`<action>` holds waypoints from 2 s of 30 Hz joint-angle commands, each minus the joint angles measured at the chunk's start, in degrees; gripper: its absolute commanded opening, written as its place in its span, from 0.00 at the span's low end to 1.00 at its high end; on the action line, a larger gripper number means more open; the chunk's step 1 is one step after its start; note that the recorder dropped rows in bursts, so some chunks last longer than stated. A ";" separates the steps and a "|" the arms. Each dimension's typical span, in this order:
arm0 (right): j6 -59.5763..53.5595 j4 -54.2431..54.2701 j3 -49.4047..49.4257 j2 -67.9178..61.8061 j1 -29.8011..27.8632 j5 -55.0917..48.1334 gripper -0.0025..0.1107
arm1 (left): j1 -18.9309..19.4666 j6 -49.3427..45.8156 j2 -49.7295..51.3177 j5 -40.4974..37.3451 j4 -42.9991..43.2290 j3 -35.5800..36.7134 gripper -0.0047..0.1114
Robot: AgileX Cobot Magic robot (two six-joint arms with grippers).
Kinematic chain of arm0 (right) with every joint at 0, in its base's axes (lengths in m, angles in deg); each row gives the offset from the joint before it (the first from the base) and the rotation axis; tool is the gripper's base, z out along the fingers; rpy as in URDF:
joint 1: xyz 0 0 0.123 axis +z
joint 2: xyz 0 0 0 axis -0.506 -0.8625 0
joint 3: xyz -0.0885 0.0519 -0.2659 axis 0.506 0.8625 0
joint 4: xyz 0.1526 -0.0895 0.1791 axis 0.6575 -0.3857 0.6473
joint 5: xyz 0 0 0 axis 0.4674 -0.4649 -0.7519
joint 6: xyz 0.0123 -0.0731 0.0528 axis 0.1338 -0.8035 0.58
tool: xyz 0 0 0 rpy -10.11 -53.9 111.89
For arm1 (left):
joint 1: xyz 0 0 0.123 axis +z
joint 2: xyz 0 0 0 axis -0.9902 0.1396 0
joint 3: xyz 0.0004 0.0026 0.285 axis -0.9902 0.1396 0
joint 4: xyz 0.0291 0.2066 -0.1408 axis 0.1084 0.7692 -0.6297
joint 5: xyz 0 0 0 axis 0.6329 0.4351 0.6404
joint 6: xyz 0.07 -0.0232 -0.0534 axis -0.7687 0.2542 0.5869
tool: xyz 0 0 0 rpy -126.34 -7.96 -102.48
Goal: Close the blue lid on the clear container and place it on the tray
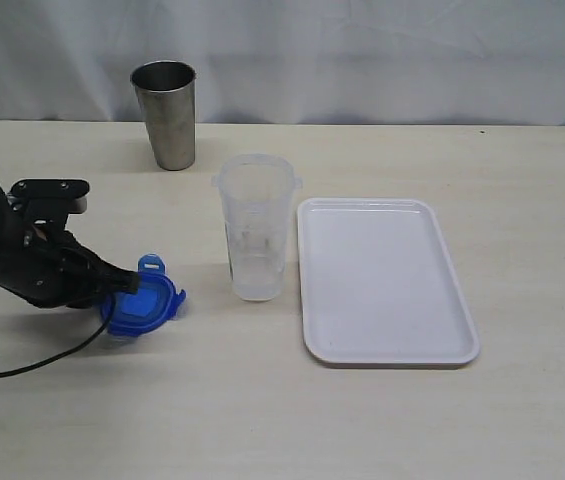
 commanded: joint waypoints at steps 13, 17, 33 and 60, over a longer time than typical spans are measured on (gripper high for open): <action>0.00 -0.12 0.18 0.33 -0.02 0.07 0.06 | 2.95 -2.17 0.09 -26.02 3.73 -16.29 0.40; 0.00 -0.12 0.18 0.33 -0.02 0.07 0.06 | 4.74 -12.35 2.35 -26.98 1.43 -16.34 0.39; 0.00 -0.12 0.18 0.33 -0.02 0.07 0.06 | 4.88 -23.80 7.42 -32.73 -6.97 -22.56 0.41; 0.00 -0.12 0.18 0.33 -0.02 0.07 0.06 | 7.56 -29.86 11.45 -37.65 -3.53 -25.90 0.41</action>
